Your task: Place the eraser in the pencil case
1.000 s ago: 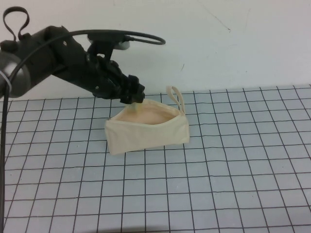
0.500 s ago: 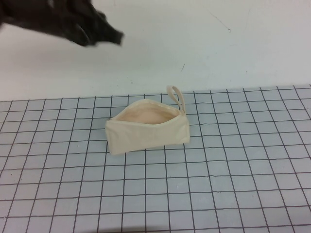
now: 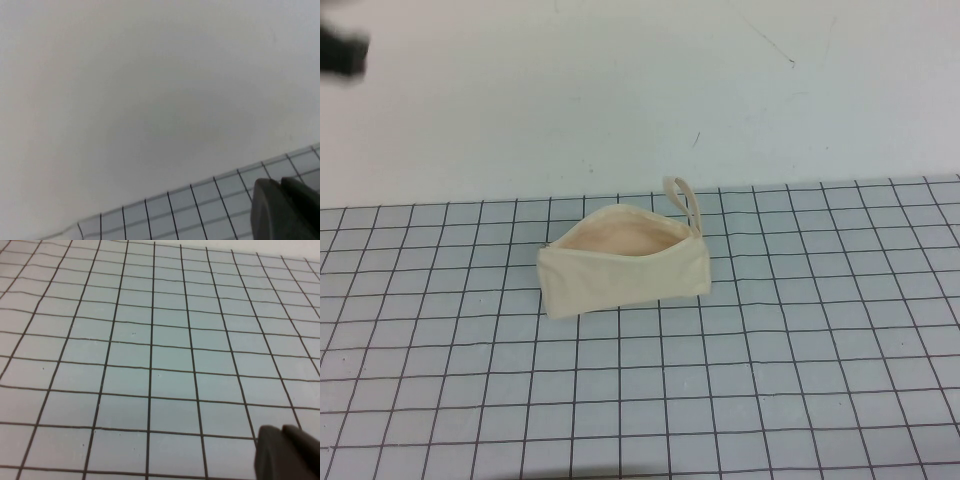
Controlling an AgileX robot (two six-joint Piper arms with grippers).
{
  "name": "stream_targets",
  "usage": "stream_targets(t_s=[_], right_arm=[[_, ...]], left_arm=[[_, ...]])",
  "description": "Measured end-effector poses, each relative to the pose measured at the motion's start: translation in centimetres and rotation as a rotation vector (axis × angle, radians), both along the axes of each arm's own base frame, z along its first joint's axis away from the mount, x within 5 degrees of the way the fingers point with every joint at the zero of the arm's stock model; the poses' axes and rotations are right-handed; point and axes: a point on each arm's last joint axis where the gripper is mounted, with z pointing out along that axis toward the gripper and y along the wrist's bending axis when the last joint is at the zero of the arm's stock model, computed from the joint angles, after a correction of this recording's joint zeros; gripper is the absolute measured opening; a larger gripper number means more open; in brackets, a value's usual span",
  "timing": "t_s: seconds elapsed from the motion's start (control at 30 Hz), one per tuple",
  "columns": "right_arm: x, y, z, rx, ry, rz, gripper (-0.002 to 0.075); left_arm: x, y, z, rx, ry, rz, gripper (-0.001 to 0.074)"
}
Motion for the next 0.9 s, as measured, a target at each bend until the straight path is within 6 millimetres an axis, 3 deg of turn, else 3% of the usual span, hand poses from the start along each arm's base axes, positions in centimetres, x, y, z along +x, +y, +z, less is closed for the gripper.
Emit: stream_targets(t_s=[0.27,0.4,0.63,0.9], right_arm=[[0.0,0.0,0.0,0.0,0.0,0.0,-0.0001],[0.0,0.0,0.0,0.0,0.0,0.0,-0.0001],[0.0,0.0,0.0,0.0,0.0,0.0,-0.0001],[0.0,0.0,0.0,0.0,0.0,0.0,-0.0001]], left_arm=[[-7.4,2.0,-9.2,-0.03,0.02,0.007,0.0],[-10.5,2.8,-12.1,-0.067,0.006,0.014,0.0],[-14.3,3.4,-14.8,-0.252,0.014,0.017,0.0],[-15.2,3.4,-15.3,-0.324,0.022,0.015,0.0]])
